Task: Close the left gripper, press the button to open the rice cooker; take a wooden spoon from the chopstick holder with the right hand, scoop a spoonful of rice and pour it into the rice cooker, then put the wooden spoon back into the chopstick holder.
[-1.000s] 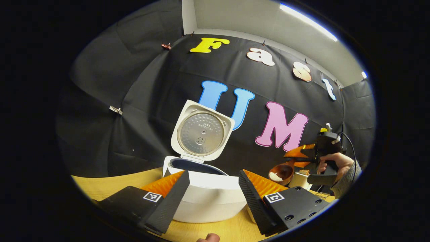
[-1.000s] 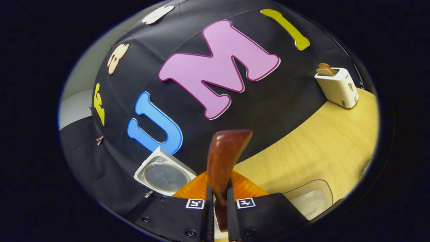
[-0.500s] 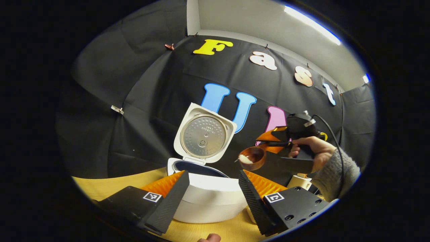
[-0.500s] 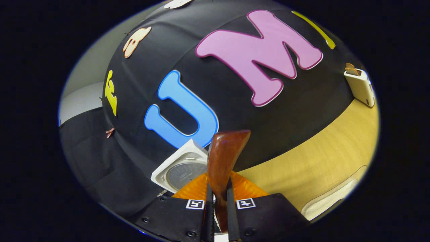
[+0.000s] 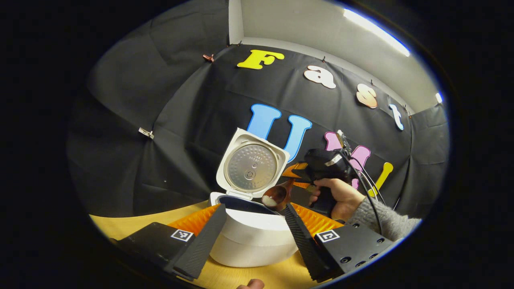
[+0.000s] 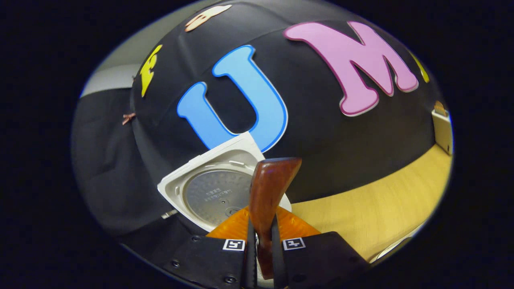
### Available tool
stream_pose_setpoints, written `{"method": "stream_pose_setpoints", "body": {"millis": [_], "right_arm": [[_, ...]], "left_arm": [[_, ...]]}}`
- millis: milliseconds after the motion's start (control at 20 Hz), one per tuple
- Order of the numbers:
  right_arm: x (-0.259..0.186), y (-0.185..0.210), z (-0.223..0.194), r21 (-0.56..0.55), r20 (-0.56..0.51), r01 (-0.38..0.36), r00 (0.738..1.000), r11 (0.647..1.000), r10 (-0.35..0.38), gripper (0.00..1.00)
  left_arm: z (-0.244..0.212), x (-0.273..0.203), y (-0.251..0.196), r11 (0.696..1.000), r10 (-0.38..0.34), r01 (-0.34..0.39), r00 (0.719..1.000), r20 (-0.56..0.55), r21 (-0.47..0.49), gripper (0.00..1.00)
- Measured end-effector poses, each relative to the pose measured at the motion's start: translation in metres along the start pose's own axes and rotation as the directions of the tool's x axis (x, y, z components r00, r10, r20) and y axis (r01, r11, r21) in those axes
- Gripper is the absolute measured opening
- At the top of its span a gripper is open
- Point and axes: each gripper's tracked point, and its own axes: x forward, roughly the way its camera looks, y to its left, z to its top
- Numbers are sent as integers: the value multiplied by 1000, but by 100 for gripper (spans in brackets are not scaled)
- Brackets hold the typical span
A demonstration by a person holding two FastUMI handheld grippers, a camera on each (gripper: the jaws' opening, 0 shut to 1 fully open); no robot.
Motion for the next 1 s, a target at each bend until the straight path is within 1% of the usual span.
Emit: {"method": "stream_pose_setpoints", "body": {"millis": [150,350,450,500,550,600,650,750,800,850,950,1000], "right_arm": [[5,15,-2,-195,22,1,1000,981,3,19],[14,37,-23,-347,-9,-27,1000,937,25,19],[17,49,-30,-430,-8,-53,998,901,55,19],[17,56,-26,-465,13,-50,998,884,64,19],[12,60,-21,-506,31,-50,997,861,76,16],[11,62,-18,-536,46,-41,996,843,78,16],[10,63,-19,-552,49,-39,996,833,79,16],[14,63,-25,-562,35,-43,997,826,75,16],[14,63,-26,-576,31,-45,997,816,77,16],[13,66,-26,-597,34,-47,996,801,84,16],[9,71,-28,-655,38,-57,993,753,109,16],[8,72,-29,-671,38,-61,992,739,116,16]], "left_arm": [[0,0,3,1000,4,-4,1000,-5,-2,95],[0,0,6,1000,8,-8,1000,-8,-4,95],[0,-1,7,1000,10,-10,1000,-8,-7,95],[0,-1,10,1000,15,-15,1000,-9,-6,95],[0,-1,12,1000,23,-23,1000,-11,-4,95],[-1,-1,15,1000,30,-30,999,-11,-3,95],[-1,0,17,999,34,-34,999,-11,-5,95],[-1,-2,20,999,39,-40,999,-14,-16,95],[-1,-2,20,999,42,-42,999,-13,-19,95],[1,-2,21,999,43,-43,999,-10,-19,95],[2,-3,22,999,47,-47,999,-5,-19,95],[0,-3,22,999,47,-47,999,-7,-21,95]]}}
